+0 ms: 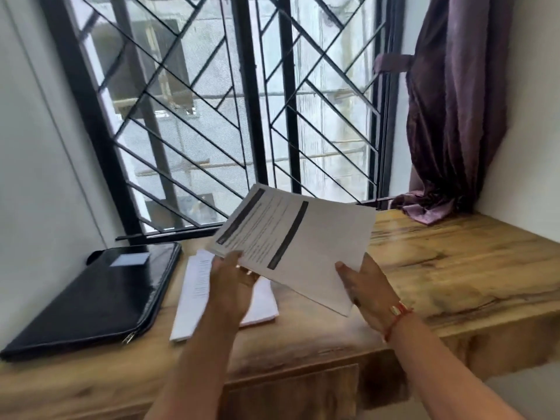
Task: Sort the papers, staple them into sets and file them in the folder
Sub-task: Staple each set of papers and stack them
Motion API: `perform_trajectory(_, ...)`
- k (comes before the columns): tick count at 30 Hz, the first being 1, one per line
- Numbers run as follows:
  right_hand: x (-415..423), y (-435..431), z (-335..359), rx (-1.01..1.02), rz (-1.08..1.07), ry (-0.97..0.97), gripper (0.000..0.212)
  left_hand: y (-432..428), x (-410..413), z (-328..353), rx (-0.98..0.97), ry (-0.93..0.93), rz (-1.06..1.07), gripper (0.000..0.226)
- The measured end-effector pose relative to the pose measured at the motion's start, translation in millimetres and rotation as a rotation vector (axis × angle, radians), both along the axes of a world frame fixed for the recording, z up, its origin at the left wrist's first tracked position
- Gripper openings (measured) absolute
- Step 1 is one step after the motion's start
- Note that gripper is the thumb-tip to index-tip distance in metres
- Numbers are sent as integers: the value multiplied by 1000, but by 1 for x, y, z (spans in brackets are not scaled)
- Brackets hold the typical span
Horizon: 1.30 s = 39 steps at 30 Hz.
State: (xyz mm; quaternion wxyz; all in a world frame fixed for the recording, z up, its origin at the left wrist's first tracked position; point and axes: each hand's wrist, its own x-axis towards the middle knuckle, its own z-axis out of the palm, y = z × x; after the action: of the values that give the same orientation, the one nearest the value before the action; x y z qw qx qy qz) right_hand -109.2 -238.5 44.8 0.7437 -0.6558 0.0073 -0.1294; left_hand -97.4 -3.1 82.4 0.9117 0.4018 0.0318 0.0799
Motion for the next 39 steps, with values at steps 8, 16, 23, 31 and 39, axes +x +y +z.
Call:
perform_trajectory(8,-25,11,34,-534,-62,-52,26,103,-20,-2,336,75,-299,32)
perform_trajectory(16,-38,33,40,-773,-175,-192,25,111,-19,-16,650,-4,-291,32)
perform_trajectory(23,-20,47,44,-678,-288,-315,29,87,12,-11,776,-236,-55,43)
perform_trajectory(31,21,43,-8,-500,-263,-71,47,83,43,-53,859,-129,84,27)
perform_trajectory(39,41,37,-40,-572,-213,-48,11,79,51,-83,1002,-100,146,21)
